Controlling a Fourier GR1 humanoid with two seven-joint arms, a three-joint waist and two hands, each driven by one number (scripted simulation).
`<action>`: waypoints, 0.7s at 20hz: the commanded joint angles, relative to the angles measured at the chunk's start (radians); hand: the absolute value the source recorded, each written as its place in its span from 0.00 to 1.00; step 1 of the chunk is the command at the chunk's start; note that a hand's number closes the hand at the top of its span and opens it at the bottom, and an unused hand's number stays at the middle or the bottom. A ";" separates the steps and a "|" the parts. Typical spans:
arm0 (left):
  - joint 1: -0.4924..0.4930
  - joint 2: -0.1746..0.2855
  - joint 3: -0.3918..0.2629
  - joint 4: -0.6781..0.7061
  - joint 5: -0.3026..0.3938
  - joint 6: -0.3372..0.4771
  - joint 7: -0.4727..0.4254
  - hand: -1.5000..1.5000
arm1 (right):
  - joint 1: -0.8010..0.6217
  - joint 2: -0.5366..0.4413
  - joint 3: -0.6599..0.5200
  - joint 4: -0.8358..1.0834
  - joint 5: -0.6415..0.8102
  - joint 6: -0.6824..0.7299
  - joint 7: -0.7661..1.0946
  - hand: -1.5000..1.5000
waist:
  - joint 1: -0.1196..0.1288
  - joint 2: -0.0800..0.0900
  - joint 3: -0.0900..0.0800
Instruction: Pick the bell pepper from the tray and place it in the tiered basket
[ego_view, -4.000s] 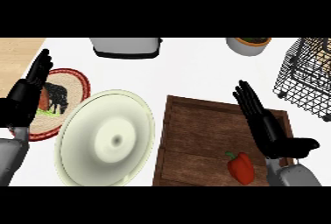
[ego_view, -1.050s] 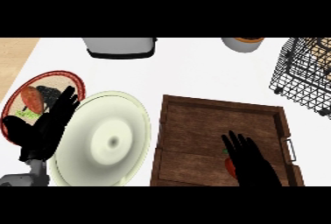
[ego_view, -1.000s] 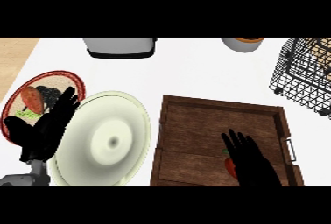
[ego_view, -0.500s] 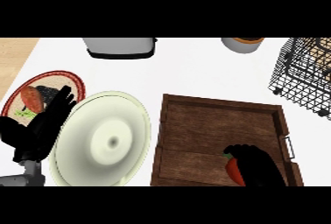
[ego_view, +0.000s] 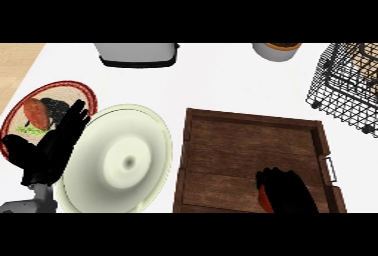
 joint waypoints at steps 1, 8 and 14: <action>-0.027 -0.010 0.021 0.029 -0.009 0.001 0.012 0.50 | 0.009 0.005 0.000 -0.049 0.070 0.000 0.002 1.00 | -0.003 0.008 0.011; 0.008 0.005 0.040 0.000 0.005 0.012 0.018 0.50 | 0.083 -0.283 -0.474 0.125 -0.178 -0.256 -0.169 1.00 | -0.068 0.013 0.022; 0.024 -0.006 0.051 0.002 0.011 0.023 0.009 0.50 | 0.059 -0.344 -0.737 0.193 -0.409 -0.372 -0.339 1.00 | -0.090 -0.001 0.026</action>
